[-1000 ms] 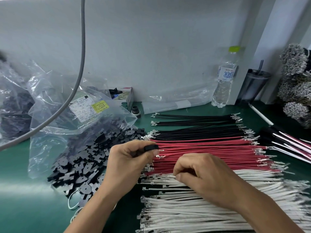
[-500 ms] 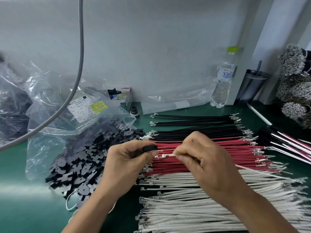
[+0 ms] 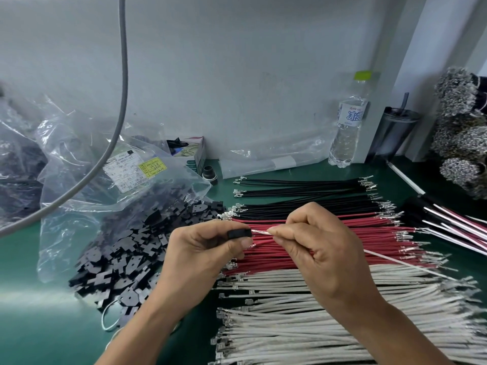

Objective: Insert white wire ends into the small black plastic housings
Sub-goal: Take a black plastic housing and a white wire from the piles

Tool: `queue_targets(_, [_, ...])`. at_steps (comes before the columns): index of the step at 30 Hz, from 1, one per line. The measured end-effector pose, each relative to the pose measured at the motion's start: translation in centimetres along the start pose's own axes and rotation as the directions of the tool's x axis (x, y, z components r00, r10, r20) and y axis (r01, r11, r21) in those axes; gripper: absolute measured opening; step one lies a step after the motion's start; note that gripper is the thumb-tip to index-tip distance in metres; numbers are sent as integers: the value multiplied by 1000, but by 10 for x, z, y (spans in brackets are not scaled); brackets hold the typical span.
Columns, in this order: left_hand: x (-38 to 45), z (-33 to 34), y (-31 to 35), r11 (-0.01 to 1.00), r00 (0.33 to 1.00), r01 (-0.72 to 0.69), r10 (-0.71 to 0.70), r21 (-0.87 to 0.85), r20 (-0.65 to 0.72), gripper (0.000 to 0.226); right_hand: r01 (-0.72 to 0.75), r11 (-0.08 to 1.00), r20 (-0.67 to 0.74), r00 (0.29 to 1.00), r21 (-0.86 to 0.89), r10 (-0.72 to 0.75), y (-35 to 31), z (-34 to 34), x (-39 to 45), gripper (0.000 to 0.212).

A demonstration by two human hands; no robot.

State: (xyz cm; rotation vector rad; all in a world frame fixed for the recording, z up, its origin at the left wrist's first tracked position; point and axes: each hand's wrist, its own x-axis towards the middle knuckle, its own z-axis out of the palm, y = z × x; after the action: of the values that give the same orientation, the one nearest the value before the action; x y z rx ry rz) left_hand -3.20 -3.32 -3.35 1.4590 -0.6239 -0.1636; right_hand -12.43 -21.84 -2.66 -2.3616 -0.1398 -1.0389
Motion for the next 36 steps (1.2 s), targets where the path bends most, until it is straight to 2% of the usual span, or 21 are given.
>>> queue_targets(13, [-1,1,3,997,998,70,-70,-24,9,22,99,992,-18,995,-81,-101,-1,8,-1,15])
queue_targets(21, [-1,-1,0,999,996,53,-52,-6,68,20,56,998,19,998,-3,-55,0,7,1,11])
queue_targets(24, [0,-4,-2,999,993,40,-41,5,107,20,-7,995,54,999,103,2,2,7,1,12])
queue_targets(27, [1,-6,-3,999,993,5,-12,53,121,19,2,993,62,998,119,-9,0,9,1,12])
queue_targets(31, [0,-7,-2,968,987,-112,82,226,138,16,174,979,83,983,-106,-166,0,12,1,13])
queue_targets(36, [0,-7,-6,952,990,-125,101,280,99,15,131,990,46,991,-45,-128,3,16,0,19])
